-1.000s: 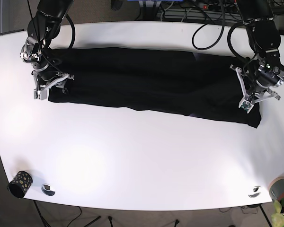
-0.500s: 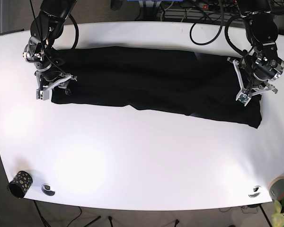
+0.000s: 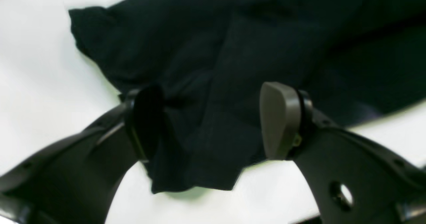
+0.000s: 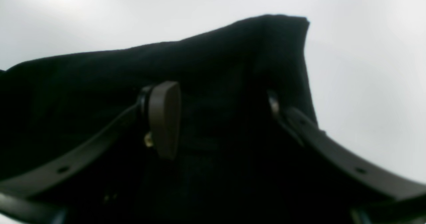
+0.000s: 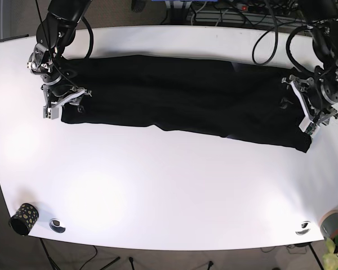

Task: Fold the T-shirt properly
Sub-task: 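Regrasp the strip's other end with the right gripper and straighten it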

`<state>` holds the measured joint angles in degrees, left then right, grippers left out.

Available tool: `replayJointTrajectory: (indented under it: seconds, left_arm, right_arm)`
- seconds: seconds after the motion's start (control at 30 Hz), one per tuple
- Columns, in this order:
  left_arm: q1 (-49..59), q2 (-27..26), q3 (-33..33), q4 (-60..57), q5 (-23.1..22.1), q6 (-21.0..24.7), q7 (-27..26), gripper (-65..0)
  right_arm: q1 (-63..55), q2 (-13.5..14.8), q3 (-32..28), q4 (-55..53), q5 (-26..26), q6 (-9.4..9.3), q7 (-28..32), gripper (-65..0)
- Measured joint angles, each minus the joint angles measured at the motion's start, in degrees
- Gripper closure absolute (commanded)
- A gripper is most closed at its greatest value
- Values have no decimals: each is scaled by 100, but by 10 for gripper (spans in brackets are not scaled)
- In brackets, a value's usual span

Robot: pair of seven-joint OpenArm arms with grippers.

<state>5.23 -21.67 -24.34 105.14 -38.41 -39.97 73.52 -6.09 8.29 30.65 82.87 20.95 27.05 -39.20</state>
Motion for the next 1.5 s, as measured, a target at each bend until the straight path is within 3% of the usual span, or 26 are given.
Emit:
replayJointTrajectory:
  seconds: [0.07, 0.17, 0.33, 0.4, 0.53, 0.6, 0.67, 0.8, 0.9, 1.0, 1.27, 1.5]
  left_arm:
    - [0, -15, 4, -164, -170, 2, 17, -421]
    - [59, 35, 61, -343, -81, 0, 20, -421]
    - [160, 68, 59, -640, 455, 0, -186, -419]
    - [214, 70, 59, -743, 739, 0, -350, -411]
    - [238, 133, 92, -1062, 1384, 2, -811, -317]
    - [240, 201, 173, -1222, 1652, 4, -984, -287]
    - [238, 267, 214, -1401, 1753, 2, -1047, -278]
    - [219, 243, 190, -1751, 1665, 0, -1202, -278]
    - [160, 227, 177, -1858, 1683, -17, -1270, -278]
    - [166, 227, 177, -1873, 1696, -17, -1360, -278]
    - [175, 225, 170, -1873, 1698, -15, -1381, -279]
    - [179, 227, 166, -1869, 1700, -15, -1381, -279]
  right_arm:
    - [2, -4, 0, 2, -2, -2, -4, -320]
    - [0, -2, -2, 2, 2, 0, -11, -320]
    - [0, -2, -2, 55, 20, -2, -48, -336]
    - [-28, -9, -13, 190, -2, -2, -181, -403]
    - [-70, -48, -26, 492, 50, -2, -369, -607]
    - [-79, -46, -17, 645, 407, -7, -409, -650]
    - [-66, 15, -13, 750, 811, 0, -420, -650]
    - [17, 461, 46, 769, 1705, -4, -933, -650]
    - [105, 645, 590, 643, 2658, -20, -1191, -650]
    - [166, 881, 1104, 289, 3228, -26, -1530, -650]
    - [42, 1281, 1558, -245, 3615, -50, -2131, -650]
    - [-490, 1084, 1517, -321, 3558, -46, -2251, -650]
